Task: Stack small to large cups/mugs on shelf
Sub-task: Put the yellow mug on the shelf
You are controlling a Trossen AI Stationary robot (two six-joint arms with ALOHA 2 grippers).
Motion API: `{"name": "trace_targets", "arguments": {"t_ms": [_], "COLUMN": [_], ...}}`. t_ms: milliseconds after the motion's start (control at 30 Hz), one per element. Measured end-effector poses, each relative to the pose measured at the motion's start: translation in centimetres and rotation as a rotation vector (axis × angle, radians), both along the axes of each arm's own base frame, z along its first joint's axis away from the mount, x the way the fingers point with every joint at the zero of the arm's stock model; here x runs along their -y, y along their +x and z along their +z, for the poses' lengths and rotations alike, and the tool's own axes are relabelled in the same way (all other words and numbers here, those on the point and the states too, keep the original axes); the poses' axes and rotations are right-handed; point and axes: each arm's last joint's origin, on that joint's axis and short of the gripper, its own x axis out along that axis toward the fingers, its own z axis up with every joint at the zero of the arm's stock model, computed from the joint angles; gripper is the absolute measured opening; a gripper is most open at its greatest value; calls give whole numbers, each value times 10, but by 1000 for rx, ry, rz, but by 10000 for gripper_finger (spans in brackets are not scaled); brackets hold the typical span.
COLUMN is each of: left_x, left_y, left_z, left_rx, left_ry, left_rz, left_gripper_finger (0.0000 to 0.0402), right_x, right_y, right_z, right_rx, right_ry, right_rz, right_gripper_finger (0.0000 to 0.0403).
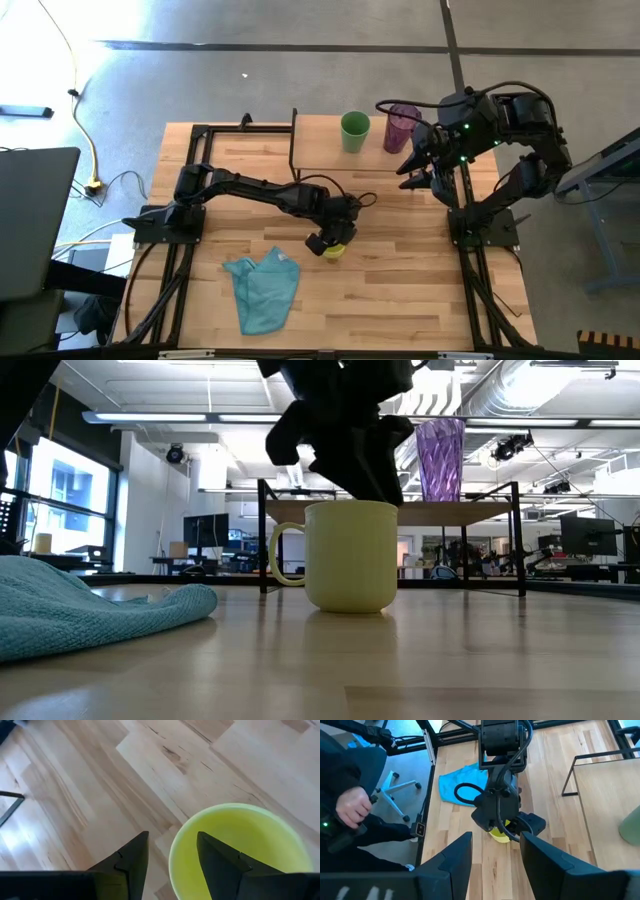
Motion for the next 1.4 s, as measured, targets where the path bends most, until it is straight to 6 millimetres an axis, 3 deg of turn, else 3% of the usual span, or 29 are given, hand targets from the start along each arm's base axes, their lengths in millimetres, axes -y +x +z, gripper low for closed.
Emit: {"name": "trace_targets", "arguments": {"t_ms": [600, 733, 967, 1100, 1400], "left_x": [12, 11, 10, 10, 5], "left_y": [9, 9, 11, 10, 5], "left_z": [-19, -20, -18, -18, -15], "left_rx": [-11, -20, 14, 7, -50], "left_ry": [78, 102, 79, 60, -18], "left_rz": [-59, -43, 29, 90, 274], "left_gripper_finger": [152, 123, 12, 22, 4], "right_x": [1, 1, 1, 1, 1], "right_y": [0, 0, 0, 0, 0], "right_z": [0, 0, 0, 0, 0], "right_rx": [0, -1, -1, -1, 1], "right_ry": [-24, -24, -23, -23, -32], "right_rz": [-26, -26, -26, -26, -18], "right_gripper_finger": [155, 155, 155, 155, 155]}}
